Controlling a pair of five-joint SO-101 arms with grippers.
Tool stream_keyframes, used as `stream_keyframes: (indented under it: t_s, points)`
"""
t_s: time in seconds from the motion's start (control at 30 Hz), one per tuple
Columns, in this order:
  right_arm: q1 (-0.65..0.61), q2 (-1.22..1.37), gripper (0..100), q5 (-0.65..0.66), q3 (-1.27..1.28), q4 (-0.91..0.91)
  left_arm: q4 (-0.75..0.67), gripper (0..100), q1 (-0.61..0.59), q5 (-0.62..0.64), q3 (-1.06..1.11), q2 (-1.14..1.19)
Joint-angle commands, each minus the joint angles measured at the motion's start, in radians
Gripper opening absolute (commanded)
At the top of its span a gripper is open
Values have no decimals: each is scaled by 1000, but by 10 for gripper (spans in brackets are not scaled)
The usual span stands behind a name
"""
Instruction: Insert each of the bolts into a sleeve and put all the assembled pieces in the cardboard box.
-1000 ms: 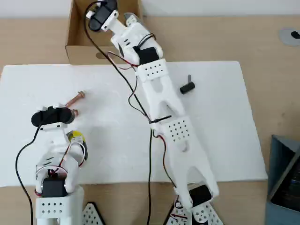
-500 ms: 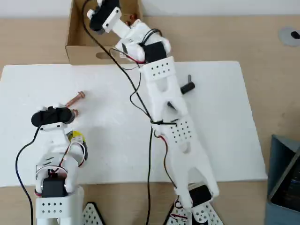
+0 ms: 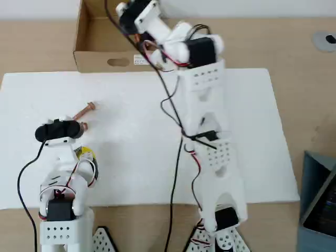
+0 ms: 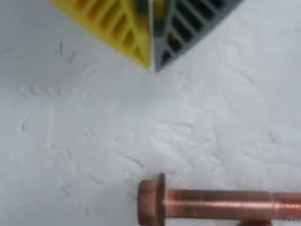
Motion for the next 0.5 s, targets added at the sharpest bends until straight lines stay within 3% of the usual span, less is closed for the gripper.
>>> stream_keyframes:
  t_s: [0.0,0.2,0.47]
  points:
    - [61,-110,12,11,-22,25,-12,1,-8,-3,-9,-5]
    - [107,-269,12,28,242,26,-12,1,-8,-3,-9,-5]
    - [107,-604,12,51,877,25,-12,1,-8,-3,-9,-5]
